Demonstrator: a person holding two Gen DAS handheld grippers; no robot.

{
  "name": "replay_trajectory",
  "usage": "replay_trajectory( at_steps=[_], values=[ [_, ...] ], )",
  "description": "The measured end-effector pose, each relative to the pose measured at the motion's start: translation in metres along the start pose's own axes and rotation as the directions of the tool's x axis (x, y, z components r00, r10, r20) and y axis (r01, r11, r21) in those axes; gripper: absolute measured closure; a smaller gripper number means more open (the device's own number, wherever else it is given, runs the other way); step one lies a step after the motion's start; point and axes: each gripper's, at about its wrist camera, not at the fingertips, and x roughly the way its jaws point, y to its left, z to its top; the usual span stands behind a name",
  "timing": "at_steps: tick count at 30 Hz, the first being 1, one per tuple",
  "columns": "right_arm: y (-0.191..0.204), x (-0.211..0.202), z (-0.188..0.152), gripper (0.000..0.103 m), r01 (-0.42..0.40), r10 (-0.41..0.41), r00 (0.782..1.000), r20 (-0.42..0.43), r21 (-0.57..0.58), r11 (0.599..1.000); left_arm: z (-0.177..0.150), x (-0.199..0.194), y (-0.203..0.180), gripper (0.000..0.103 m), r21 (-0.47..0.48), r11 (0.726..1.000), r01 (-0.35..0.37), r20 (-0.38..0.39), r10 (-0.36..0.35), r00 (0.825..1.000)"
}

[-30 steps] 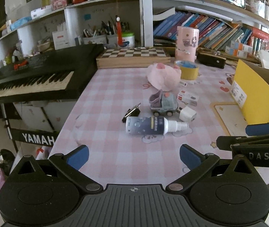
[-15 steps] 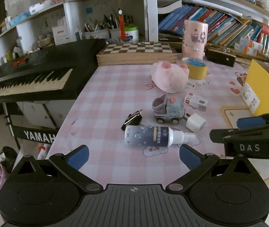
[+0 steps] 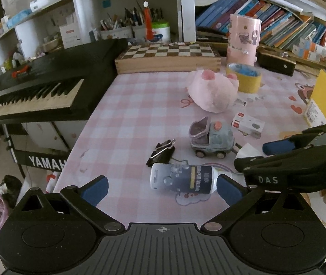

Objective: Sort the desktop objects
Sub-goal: 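Grasp the white charger cube with the right gripper while the left tool approaches the spray bottle, then grasp the white spray bottle with the left gripper and lift it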

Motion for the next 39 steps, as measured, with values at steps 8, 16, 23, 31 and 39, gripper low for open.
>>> replay_trajectory(
  at_steps=[8,16,23,31,39],
  values=[
    [-0.004,0.009,0.003,0.078,-0.027,0.027,1.0,-0.013,-0.046,0.999,0.006,0.019,0.004,0.003,-0.074,0.997,0.033,-0.06,-0.038,0.998],
    [-0.015,-0.001,-0.004,0.078,-0.028,0.026,0.999,-0.026,-0.061,0.998,0.017,0.039,0.013,0.009,-0.276,0.96,0.058,-0.099,-0.088,0.991],
    [-0.02,-0.014,-0.012,0.078,-0.018,0.017,1.0,-0.011,-0.089,0.996,0.015,0.054,0.009,0.02,-0.358,0.933,0.044,-0.148,-0.104,0.984],
    [-0.024,-0.017,-0.022,0.078,-0.026,0.024,0.999,-0.029,-0.069,0.997,0.014,0.053,0.012,0.023,-0.418,0.908,0.024,-0.142,-0.092,0.986],
    [-0.025,-0.022,-0.028,0.079,-0.027,0.025,0.999,-0.032,-0.054,0.998,0.015,0.057,0.012,0.027,-0.456,0.89,-0.011,-0.147,-0.063,0.987]
  ],
)
